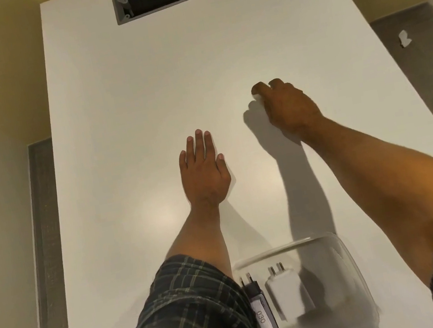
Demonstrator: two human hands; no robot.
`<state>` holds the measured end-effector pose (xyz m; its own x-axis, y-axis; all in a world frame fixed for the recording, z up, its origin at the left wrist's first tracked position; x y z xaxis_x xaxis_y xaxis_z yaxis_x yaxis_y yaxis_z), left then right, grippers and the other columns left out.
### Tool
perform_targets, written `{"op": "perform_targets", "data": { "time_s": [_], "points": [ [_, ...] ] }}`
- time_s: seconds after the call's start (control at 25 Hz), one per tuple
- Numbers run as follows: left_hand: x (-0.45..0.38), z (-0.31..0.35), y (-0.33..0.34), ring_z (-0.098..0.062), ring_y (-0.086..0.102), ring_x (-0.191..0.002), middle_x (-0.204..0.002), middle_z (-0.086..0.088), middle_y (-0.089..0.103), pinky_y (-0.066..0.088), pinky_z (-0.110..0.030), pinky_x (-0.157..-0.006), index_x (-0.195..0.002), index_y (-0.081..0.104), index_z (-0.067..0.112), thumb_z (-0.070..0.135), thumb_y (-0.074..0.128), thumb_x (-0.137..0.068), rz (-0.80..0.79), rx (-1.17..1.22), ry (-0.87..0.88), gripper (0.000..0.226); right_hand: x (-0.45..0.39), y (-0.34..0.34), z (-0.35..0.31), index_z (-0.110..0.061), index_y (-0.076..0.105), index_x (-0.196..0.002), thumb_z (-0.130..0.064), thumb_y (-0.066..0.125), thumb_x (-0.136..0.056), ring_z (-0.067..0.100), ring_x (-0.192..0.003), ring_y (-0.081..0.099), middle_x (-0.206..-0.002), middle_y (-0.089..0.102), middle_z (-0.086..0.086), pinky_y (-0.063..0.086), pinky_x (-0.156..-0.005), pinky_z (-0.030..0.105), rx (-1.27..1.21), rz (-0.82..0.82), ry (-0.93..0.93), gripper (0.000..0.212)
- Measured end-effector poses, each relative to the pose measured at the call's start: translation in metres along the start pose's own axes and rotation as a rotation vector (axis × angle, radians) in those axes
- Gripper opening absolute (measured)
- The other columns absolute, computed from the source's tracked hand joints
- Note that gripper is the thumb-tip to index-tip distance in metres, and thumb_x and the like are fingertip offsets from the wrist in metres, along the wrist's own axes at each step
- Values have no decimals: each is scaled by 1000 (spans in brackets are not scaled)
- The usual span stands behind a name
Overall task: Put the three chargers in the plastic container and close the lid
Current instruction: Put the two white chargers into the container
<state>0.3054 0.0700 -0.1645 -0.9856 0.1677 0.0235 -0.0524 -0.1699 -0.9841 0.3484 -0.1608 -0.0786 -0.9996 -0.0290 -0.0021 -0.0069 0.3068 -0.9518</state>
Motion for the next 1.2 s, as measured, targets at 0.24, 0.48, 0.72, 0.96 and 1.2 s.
{"op": "perform_targets", "data": {
  "time_s": [0.24,0.48,0.72,0.96,1.2],
  "points": [
    [7,4,-11,-20,7,-160,-172,-5,6,14,-39,-129,-163,10,11,38,19,-109,-175,13,19,61,75,-14,-3,-16,42,-126,-18,48,-94,23,-85,59,-91,59,-12,43,-72,32,-428,77,264,33],
    [60,-18,-46,-22,38,-150,-167,1,29,40,-41,-115,-158,32,15,31,26,-110,-215,66,13,51,109,-39,-16,-23,51,-110,-22,48,-90,23,-82,64,-96,67,3,52,-69,36,-570,-2,259,21],
    [165,-45,-54,-27,32,-153,-164,-9,35,35,-41,-121,-156,36,5,25,32,-109,-128,81,-110,51,133,-58,-44,-23,68,-99,-21,63,-81,6,-74,60,-92,69,-5,48,-66,23,-545,-175,59,19],
    [233,-47,-52,-31,28,-154,-165,-14,29,35,-42,-121,-157,30,1,22,38,-108,-160,94,-123,55,163,-58,-66,-15,72,-98,-21,78,-74,16,-67,64,-88,70,0,56,-59,32,-431,-436,-64,26],
    [287,-47,-39,-20,8,-160,-172,-1,5,18,-39,-128,-164,8,13,32,27,-109,-261,83,-104,60,185,-55,-66,-16,71,-85,-24,84,-66,15,-45,62,-73,74,3,49,-46,27,-381,-607,-92,24]
  ]
}}
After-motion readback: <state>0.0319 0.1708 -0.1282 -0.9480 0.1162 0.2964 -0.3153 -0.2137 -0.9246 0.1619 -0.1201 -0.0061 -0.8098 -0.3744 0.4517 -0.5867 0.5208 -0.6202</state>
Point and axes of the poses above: each hand's wrist, its own x-axis away from the middle knuckle, its own y-axis out of the palm, z = x × y, the point moved 3 cm from there along -x, towards the middle knuckle
